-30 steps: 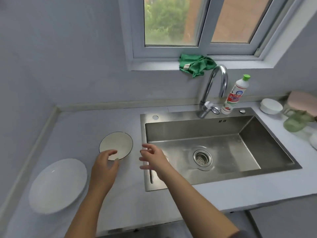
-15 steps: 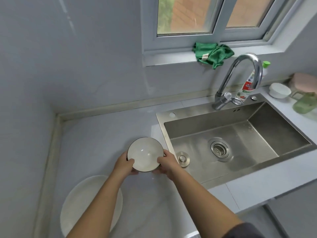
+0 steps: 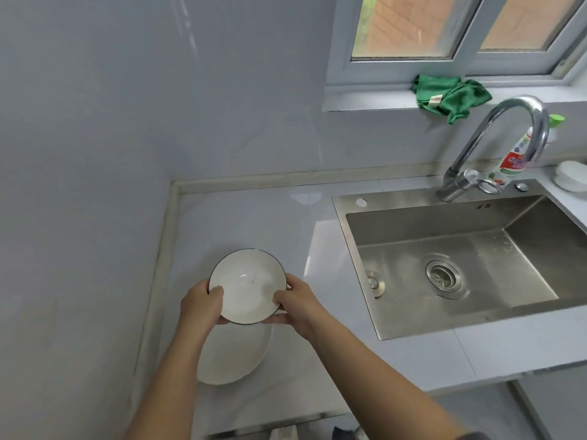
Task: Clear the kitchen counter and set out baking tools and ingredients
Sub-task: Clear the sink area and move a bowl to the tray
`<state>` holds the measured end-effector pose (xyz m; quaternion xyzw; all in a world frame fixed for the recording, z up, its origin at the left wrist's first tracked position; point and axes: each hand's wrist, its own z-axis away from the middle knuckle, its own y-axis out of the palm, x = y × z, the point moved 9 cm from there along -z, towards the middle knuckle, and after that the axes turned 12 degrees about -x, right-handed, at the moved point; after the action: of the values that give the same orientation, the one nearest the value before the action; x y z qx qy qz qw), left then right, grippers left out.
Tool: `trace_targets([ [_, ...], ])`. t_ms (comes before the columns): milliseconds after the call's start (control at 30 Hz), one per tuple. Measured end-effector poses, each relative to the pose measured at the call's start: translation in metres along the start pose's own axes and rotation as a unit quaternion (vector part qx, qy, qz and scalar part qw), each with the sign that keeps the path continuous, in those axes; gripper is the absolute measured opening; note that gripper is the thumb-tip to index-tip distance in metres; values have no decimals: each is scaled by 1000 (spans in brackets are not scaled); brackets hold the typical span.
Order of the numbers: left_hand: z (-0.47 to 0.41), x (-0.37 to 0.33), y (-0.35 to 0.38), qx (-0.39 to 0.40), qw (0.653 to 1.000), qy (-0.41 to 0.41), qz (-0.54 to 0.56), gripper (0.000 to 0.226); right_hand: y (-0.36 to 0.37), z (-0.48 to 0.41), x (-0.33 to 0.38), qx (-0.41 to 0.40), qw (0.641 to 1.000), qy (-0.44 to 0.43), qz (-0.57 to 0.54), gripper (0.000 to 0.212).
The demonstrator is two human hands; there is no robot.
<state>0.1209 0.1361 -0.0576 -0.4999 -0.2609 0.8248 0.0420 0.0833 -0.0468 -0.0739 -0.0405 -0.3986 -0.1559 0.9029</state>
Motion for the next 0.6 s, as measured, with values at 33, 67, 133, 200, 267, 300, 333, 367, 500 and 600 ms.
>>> trace_targets([
  [33, -1, 8, -8, -11, 1000, -6, -10, 21, 7, 2, -6, 4, 1000, 5, 9, 55],
  [67, -1, 16, -14, -19, 1000, -11, -20, 22, 14, 4, -11, 8, 1000, 9, 16, 55],
  [133, -2, 31, -24, -26, 999, -17, -43, 23, 24, 7, -22, 13, 999, 20, 29, 54],
  [200, -3, 42, -28, -23, 998, -24, -50, 25, 28, 8, -32, 13, 999, 28, 40, 55],
  [267, -4, 54, -31, -21, 998, -36, -53, 29, 33, 9, -39, 15, 998, 27, 50, 56],
  [300, -5, 59, -32, -19, 997, -42, -57, 32, 35, 9, -42, 16, 998, 26, 54, 56],
  [333, -6, 63, -32, -18, 997, -48, -61, 34, 35, 9, -44, 17, 998, 25, 57, 57],
  [367, -5, 67, -32, -17, 997, -53, -62, 35, 36, 10, -46, 18, 998, 24, 61, 58],
  [500, -5, 74, -32, -8, 995, -55, -83, 41, 40, 12, -51, 18, 997, 14, 75, 64],
  [600, -4, 71, -33, -16, 992, -43, -118, 40, 41, 14, -52, 16, 996, 10, 91, 66],
])
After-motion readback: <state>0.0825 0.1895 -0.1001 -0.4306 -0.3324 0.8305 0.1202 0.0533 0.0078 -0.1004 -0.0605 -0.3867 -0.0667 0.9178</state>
